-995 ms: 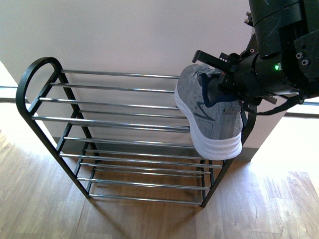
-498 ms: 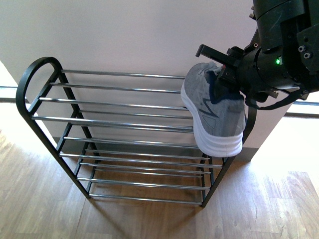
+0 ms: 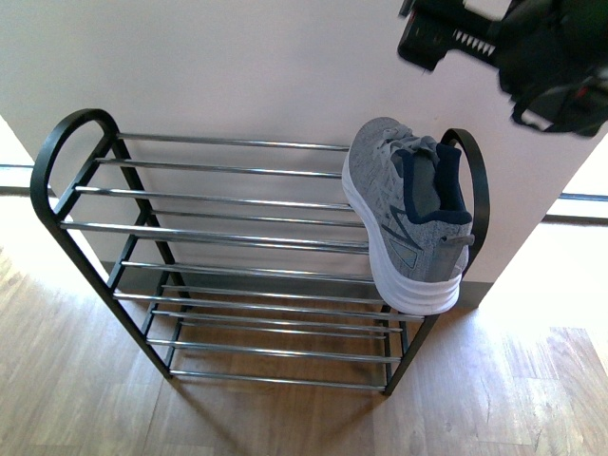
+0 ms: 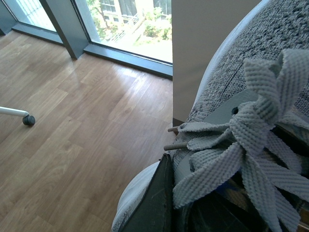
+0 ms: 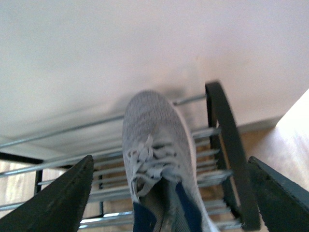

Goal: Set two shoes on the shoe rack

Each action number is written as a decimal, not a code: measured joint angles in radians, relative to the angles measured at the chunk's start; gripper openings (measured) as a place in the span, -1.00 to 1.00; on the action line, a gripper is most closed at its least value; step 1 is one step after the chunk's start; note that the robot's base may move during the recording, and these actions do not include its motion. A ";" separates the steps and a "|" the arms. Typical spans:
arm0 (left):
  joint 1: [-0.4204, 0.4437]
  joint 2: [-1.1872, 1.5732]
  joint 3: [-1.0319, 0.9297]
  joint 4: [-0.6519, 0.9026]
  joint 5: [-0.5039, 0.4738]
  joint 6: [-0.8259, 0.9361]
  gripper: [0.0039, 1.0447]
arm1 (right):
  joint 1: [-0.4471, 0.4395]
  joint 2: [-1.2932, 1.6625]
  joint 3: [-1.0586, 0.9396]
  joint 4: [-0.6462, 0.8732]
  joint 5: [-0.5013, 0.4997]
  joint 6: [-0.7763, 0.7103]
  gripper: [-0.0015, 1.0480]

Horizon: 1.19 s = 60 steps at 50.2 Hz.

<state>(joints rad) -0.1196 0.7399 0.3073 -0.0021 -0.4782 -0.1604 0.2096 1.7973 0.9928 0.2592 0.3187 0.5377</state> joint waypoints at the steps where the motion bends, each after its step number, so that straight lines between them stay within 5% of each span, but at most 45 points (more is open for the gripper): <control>1: 0.000 0.000 0.000 0.000 0.000 0.000 -0.97 | -0.007 -0.025 -0.008 0.017 -0.001 -0.038 0.84; 18: 0.000 0.000 0.000 0.000 0.000 0.000 -0.97 | -0.145 -0.457 -0.310 0.171 -0.124 -0.591 0.82; 21: 0.000 0.000 0.000 0.000 0.000 0.000 -0.97 | -0.152 -0.459 -0.331 0.237 -0.176 -0.592 0.75; 28: 0.000 0.000 0.000 0.000 0.000 0.000 -0.97 | -0.189 -0.506 -0.514 0.540 -0.320 -0.558 0.24; 48: 0.000 0.000 0.000 0.000 0.000 0.000 -0.97 | -0.211 -0.717 -0.758 0.576 -0.319 -0.549 -0.94; 60: 0.000 0.000 0.000 0.000 0.000 0.000 -0.97 | -0.211 -0.848 -0.848 0.534 -0.319 -0.546 -0.97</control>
<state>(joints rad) -0.1196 0.7399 0.3073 -0.0021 -0.4786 -0.1608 -0.0010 0.9493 0.1452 0.7937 -0.0006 -0.0078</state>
